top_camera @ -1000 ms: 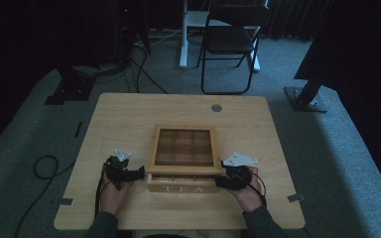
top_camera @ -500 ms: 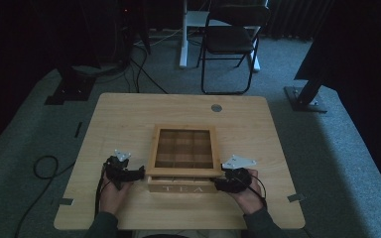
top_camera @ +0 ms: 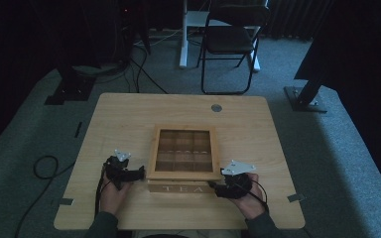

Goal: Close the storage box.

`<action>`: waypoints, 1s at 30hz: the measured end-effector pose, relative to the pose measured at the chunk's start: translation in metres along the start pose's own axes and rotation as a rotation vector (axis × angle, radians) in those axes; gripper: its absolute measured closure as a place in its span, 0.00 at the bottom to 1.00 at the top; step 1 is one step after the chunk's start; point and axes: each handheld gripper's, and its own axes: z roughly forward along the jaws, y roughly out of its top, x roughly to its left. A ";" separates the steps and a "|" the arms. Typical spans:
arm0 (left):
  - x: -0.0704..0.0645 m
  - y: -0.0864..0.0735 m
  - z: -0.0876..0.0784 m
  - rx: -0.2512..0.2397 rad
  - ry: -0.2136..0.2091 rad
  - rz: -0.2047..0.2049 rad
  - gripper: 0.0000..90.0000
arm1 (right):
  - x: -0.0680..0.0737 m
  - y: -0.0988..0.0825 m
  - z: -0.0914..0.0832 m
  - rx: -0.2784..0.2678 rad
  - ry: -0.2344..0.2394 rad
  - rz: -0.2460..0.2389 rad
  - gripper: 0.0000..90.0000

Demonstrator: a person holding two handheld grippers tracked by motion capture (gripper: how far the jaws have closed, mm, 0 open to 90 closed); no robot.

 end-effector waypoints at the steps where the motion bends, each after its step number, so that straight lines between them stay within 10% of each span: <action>1: 0.000 0.000 0.000 0.000 0.000 0.000 0.02 | 0.000 -0.001 0.000 0.002 0.001 0.000 0.44; 30: 0.000 0.000 0.000 0.000 0.000 0.000 0.02 | -0.004 -0.018 -0.008 0.039 0.020 0.036 0.49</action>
